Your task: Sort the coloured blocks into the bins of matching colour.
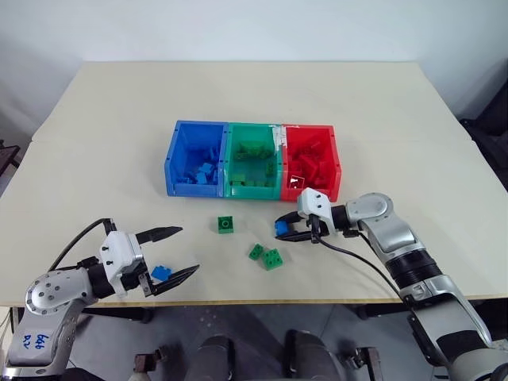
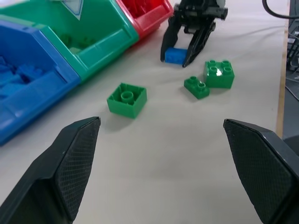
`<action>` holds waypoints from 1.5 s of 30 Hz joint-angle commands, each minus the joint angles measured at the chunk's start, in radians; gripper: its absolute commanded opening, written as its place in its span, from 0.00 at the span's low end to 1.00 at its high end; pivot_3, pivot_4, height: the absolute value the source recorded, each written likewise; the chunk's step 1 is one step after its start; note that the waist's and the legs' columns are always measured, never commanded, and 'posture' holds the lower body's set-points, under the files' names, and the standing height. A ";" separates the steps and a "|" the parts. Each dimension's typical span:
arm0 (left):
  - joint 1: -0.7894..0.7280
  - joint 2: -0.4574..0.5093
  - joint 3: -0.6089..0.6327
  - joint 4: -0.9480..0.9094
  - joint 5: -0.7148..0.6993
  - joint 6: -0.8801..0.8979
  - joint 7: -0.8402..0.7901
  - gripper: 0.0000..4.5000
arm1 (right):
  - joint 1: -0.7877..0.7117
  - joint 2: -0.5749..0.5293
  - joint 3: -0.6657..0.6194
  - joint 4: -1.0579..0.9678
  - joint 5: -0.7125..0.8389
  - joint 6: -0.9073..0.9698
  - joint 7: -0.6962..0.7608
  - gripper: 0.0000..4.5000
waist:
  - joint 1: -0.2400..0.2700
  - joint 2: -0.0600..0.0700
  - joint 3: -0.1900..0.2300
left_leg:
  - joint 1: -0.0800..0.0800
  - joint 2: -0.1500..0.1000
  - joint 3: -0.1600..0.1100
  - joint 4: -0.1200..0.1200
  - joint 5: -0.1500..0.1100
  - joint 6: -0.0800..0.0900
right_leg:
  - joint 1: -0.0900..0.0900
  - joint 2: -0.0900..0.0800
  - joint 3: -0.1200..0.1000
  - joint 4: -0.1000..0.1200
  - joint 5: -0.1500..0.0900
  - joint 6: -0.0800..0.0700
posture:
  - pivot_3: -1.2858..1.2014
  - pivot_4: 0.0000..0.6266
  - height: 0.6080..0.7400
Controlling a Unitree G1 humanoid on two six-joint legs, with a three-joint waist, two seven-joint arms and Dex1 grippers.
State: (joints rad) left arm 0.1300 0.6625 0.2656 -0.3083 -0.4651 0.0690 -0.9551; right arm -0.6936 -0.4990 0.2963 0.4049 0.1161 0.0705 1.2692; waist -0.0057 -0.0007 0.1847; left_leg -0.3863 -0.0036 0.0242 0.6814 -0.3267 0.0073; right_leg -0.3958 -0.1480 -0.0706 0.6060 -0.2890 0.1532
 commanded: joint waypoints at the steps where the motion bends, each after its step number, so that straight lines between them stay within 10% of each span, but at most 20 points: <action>1: 0.007 -0.026 0.037 -0.006 -0.028 -0.006 0.035 1.00 | -0.024 0.037 -0.056 -0.089 0.071 0.089 -0.028 0.34 | 0.000 0.000 0.000 | 0.000 0.000 0.000 0.000 0.000 0.000 | 0.000 0.000 0.000 0.000 0.000 0.000 | 0.52 0.24 1.00; 9: 0.108 -0.097 0.157 0.019 -0.046 -0.021 0.118 1.00 | -0.194 0.284 -0.080 -0.209 0.157 0.364 -0.237 0.34 | -0.028 0.000 0.000 | 0.000 0.003 0.001 -0.001 -0.001 -0.003 | -0.004 0.001 -0.001 0.004 -0.001 -0.002 | 0.52 0.24 1.00; 19: 0.136 -0.092 0.220 0.002 -0.066 -0.015 0.132 1.00 | -0.476 0.540 -0.100 0.293 -0.016 0.009 -0.562 0.34 | -0.030 -0.001 -0.001 | -0.002 0.001 0.003 -0.001 -0.002 -0.002 | -0.014 -0.002 -0.001 0.015 -0.002 -0.005 | 0.52 0.24 1.00; 24: 0.124 -0.085 0.208 -0.008 -0.066 -0.007 0.131 1.00 | -0.511 0.559 -0.131 0.392 -0.008 -0.059 -0.558 0.69 | -0.039 -0.001 -0.001 | -0.002 0.002 0.004 -0.002 -0.003 -0.003 | -0.015 -0.001 -0.003 0.015 -0.002 -0.007 | 0.52 0.24 1.00; 28: 0.089 -0.060 0.188 0.004 -0.067 0.008 0.107 1.00 | -0.473 0.508 -0.143 0.327 0.021 -0.065 -0.453 0.99 | -0.047 -0.001 -0.001 | -0.002 0.002 0.004 -0.002 -0.003 -0.003 | -0.015 -0.001 -0.003 0.015 -0.002 -0.007 | 0.52 0.24 1.00; 45: -0.112 0.024 0.023 0.124 -0.041 0.035 -0.068 1.00 | 0.314 -0.172 -0.396 -0.360 0.345 -0.069 0.140 0.99 | -0.019 -0.001 0.000 | -0.002 0.003 0.016 -0.001 -0.006 0.000 | -0.012 -0.001 -0.008 0.006 -0.002 -0.005 | 0.52 0.24 1.00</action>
State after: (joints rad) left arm 0.0319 0.6787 0.3030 -0.1737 -0.5056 0.1268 -1.0011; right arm -0.4166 -0.6390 -0.0441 0.1070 0.4225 0.0201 1.3864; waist -0.0242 -0.0019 0.1843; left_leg -0.3880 -0.0006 0.0411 0.6808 -0.3332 0.0076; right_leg -0.4072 -0.1490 -0.0782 0.6118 -0.2904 0.1487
